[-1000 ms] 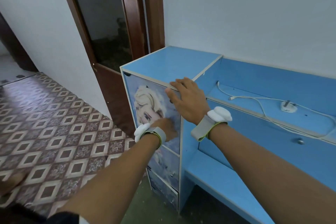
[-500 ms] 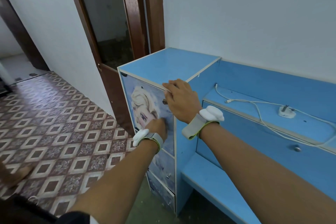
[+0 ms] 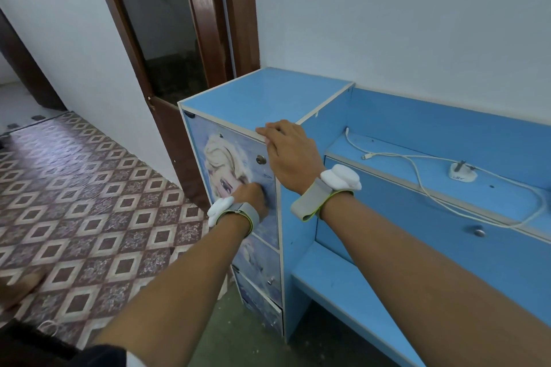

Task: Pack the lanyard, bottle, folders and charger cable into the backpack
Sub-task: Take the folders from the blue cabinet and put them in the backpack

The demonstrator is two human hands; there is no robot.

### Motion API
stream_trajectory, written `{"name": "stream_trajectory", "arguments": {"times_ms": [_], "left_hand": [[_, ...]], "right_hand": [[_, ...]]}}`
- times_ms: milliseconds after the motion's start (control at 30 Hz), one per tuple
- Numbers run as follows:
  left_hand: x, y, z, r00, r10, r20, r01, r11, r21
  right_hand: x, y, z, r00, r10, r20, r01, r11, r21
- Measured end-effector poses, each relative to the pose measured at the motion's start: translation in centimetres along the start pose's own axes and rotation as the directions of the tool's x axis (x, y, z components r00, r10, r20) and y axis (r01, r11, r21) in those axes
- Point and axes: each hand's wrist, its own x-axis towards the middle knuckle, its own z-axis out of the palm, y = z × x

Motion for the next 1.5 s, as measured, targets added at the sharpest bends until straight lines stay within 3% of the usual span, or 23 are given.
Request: {"name": "stream_trajectory", "arguments": {"times_ms": [300,367,433,500,667,900,1100,1267,1367,1500], "left_hand": [[-1.0,-0.2,0.5,0.999,-0.025,-0.033,0.021,0.995,-0.101],[-1.0,-0.1,0.4,0.999,-0.017,-0.035,0.014,0.995,-0.099],[-1.0,-0.2,0.5,0.999,-0.013,-0.041,0.009,0.995,-0.095],[-1.0,-0.6,0.5,0.999,-0.01,-0.037,0.006,0.994,-0.106],[-0.6,-0.7,0.3,1.0,-0.004,-0.01,0.003,0.991,-0.134],[-0.9,-0.4,0.3,0.998,-0.026,0.057,0.037,0.98,-0.196],[-4.5,-7.1,-0.8,0.995,0.029,0.093,-0.009,0.978,-0.208],[-6.8,-8.9,-1.5,0.978,0.028,0.206,0.016,0.978,-0.207],[-7.6,-9.5,-1.6,0.984,-0.042,0.176,0.091,0.955,-0.282],[-8.0,-10.9,-1.9,0.991,-0.069,0.114,0.096,0.962,-0.256]], "right_hand": [[0.0,-0.3,-0.9,0.996,0.042,0.072,-0.045,0.999,0.028],[0.4,-0.5,-1.6,0.983,0.123,0.14,-0.144,0.978,0.151],[0.8,-0.7,-2.5,0.958,0.213,0.191,-0.27,0.895,0.355],[0.9,-0.9,-3.1,0.94,0.254,0.227,-0.333,0.829,0.449],[0.5,-1.0,-2.3,0.964,0.143,0.224,-0.19,0.961,0.203],[0.3,-1.0,-1.7,0.977,0.136,0.163,-0.161,0.976,0.147],[0.5,-2.9,-1.6,0.978,0.179,0.107,-0.19,0.976,0.107],[-0.2,-4.3,0.2,0.973,0.229,0.026,-0.227,0.972,-0.055],[-0.6,-4.7,0.7,0.976,0.219,0.001,-0.218,0.971,-0.096],[-0.9,-4.8,0.8,0.978,0.21,0.015,-0.205,0.966,-0.158]]}}
